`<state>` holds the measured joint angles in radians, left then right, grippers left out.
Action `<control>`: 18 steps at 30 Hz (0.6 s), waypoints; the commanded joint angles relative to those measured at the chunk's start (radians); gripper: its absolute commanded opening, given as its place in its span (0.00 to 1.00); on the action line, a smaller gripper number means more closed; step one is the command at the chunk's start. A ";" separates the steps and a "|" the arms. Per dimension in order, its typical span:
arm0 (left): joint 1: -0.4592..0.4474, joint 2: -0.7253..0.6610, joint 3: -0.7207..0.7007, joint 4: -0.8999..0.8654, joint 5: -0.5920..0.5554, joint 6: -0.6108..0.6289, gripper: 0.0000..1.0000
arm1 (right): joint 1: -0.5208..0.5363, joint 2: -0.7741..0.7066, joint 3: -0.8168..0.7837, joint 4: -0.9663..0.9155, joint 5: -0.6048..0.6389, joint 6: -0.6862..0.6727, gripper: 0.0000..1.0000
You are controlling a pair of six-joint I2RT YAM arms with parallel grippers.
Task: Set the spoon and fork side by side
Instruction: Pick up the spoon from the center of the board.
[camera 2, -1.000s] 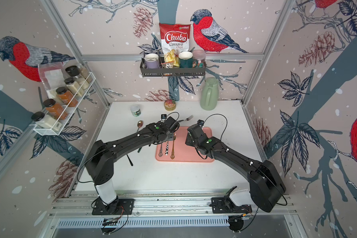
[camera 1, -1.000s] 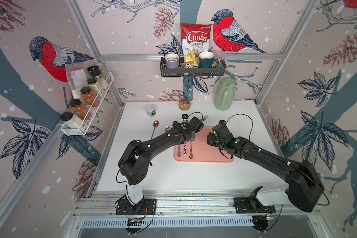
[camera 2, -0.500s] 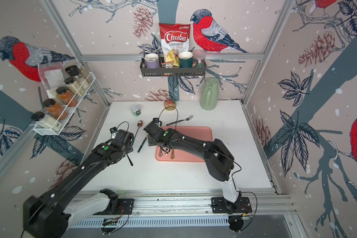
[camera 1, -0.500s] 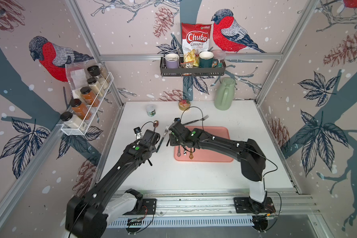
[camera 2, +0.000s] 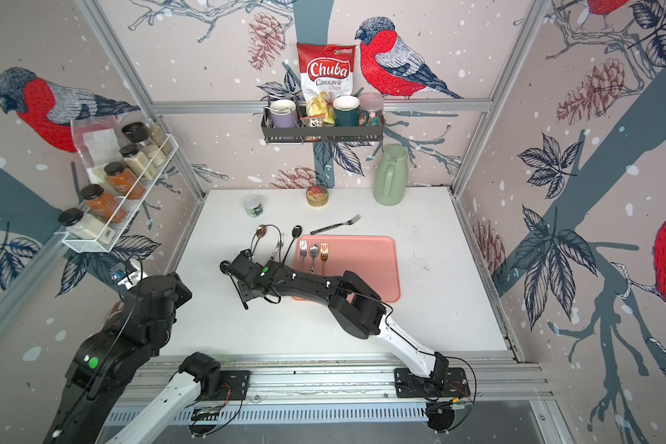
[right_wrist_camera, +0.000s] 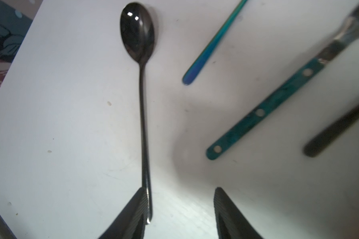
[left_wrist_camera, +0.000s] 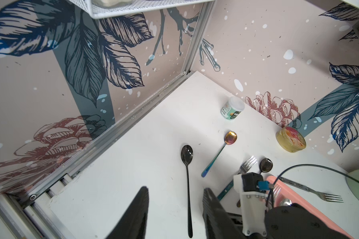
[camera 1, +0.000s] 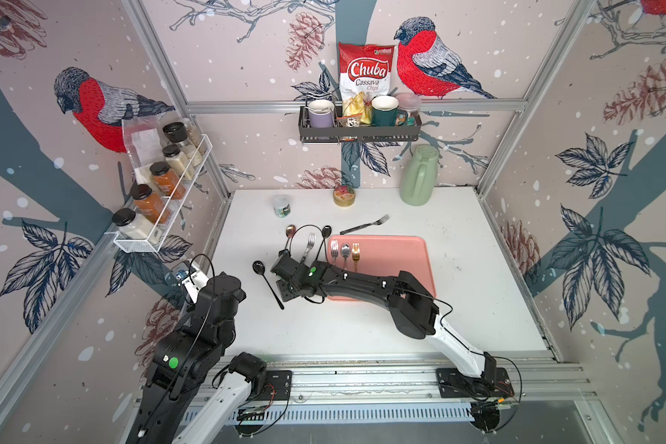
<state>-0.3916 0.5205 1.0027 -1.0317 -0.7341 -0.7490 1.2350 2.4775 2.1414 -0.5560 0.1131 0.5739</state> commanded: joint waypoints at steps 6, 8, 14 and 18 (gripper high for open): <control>0.003 -0.019 -0.033 0.010 0.061 0.064 0.44 | 0.046 0.175 0.239 -0.130 0.145 -0.077 0.53; 0.003 -0.015 -0.032 0.013 0.066 0.073 0.44 | 0.049 0.187 0.246 -0.129 0.182 -0.089 0.53; 0.003 -0.003 -0.045 0.030 0.084 0.087 0.44 | 0.047 0.210 0.261 -0.089 0.203 -0.131 0.51; 0.003 -0.007 -0.050 0.034 0.080 0.093 0.44 | 0.056 0.228 0.276 -0.070 0.175 -0.158 0.48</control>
<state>-0.3916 0.5156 0.9550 -1.0260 -0.6537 -0.6735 1.2842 2.6888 2.4096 -0.6273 0.3061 0.4438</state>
